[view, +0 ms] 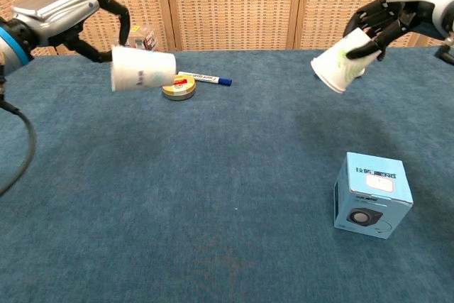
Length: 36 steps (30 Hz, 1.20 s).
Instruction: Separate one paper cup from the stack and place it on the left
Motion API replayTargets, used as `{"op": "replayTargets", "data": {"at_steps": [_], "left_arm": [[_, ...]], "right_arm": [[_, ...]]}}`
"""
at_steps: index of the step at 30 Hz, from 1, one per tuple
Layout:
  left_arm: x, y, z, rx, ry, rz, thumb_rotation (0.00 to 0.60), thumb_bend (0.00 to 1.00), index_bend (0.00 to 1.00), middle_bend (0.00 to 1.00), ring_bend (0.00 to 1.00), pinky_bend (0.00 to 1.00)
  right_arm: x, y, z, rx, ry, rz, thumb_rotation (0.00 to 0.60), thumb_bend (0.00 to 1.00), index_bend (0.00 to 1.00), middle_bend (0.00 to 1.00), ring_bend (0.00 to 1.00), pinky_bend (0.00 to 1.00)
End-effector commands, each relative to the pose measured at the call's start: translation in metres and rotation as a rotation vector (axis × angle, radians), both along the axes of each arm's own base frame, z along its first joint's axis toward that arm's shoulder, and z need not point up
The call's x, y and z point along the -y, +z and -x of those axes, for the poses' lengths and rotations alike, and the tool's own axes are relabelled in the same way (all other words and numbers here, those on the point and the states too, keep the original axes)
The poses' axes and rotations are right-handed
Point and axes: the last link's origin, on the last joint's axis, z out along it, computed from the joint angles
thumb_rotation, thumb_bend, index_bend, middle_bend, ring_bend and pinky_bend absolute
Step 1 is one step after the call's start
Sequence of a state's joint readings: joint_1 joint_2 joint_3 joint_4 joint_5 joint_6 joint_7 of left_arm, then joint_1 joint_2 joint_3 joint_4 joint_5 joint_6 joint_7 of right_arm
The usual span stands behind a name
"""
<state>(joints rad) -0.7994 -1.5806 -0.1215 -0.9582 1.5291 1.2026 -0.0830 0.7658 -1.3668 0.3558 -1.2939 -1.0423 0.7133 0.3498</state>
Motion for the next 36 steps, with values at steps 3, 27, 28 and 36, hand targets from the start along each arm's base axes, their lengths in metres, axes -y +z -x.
{"op": "replayTargets", "data": {"at_steps": [3, 27, 28, 36], "left_arm": [[0.006, 0.019, 0.025, -0.332, 0.121, 0.122, 0.6, 0.5, 0.76, 0.0, 0.0, 0.0], [0.029, 0.071, 0.023, -0.154, 0.263, 0.054, 0.6, 0.14, 0.0, 0.0, 0.0, 0.0], [0.033, 0.076, 0.025, -0.133, 0.269, 0.039, 0.6, 0.14, 0.0, 0.0, 0.0, 0.0], [0.103, 0.107, 0.085, 0.056, 0.418, -0.118, 0.6, 0.13, 0.0, 0.0, 0.0, 0.0]], "right_arm": [[-0.011, -0.018, 0.03, -0.38, 0.161, 0.07, 0.6, 0.58, 0.54, 0.61, 0.44, 0.61], [-0.081, 0.036, 0.062, -0.64, 0.231, 0.25, 0.6, 0.0, 0.0, 0.0, 0.0, 0.1], [-0.086, 0.039, 0.065, -0.632, 0.229, 0.257, 0.6, 0.0, 0.0, 0.0, 0.0, 0.08], [-0.145, 0.058, 0.101, -0.509, 0.214, 0.348, 0.6, 0.0, 0.0, 0.0, 0.0, 0.0]]}}
